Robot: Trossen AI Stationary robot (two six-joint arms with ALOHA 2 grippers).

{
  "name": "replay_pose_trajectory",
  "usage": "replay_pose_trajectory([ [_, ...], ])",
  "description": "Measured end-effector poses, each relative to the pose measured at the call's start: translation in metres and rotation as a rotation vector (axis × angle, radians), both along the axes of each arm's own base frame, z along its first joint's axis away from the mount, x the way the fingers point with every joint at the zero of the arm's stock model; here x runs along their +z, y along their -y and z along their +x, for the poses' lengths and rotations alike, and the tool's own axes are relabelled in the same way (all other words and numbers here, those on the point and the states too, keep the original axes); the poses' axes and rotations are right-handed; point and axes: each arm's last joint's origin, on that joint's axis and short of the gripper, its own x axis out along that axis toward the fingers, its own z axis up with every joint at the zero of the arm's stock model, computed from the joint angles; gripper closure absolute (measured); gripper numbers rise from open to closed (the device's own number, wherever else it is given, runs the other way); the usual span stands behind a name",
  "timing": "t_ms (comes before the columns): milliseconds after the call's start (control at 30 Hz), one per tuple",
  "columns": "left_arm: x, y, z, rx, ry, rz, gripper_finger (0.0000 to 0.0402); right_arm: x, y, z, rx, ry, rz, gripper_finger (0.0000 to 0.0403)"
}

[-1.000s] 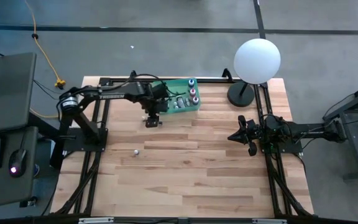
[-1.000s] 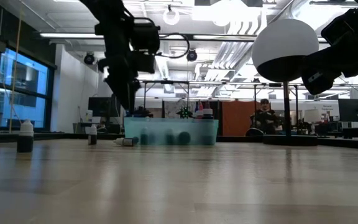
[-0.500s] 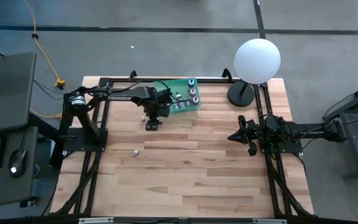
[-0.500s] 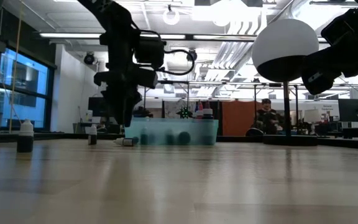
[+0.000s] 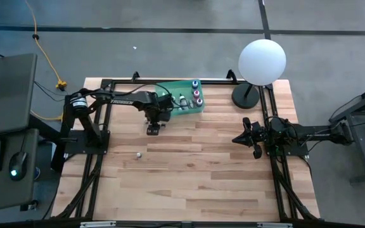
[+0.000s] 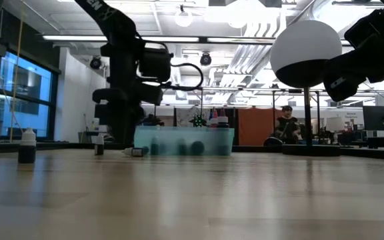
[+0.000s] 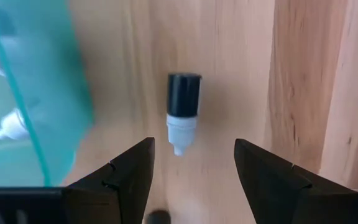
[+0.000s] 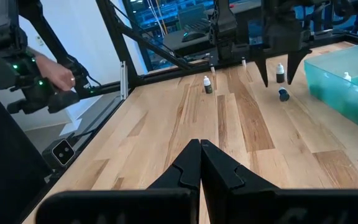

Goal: Pick & Place food coloring
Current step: Put the small purple food coloring into the bin

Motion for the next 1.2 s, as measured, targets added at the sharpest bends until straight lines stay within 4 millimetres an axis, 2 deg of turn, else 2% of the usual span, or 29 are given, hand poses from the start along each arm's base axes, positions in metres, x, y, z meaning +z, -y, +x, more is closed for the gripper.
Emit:
replay_pose_trajectory([
  [200, 0.0, -0.001, 0.003, 0.001, 0.036, 0.021, 0.0183, 0.0, 0.0, 0.0, 0.0, 0.0, 0.0, 0.0402],
  [433, -0.014, 0.002, -0.005, 0.025, 0.016, -0.006, 0.0183, 0.0, 0.0, 0.0, 0.0, 0.0, 0.0, 0.0402],
  [1200, -0.016, 0.0, -0.003, 0.048, 0.043, 0.033, 0.0183, 0.0, 0.0, 0.0, 0.0, 0.0, 0.0, 0.0402],
])
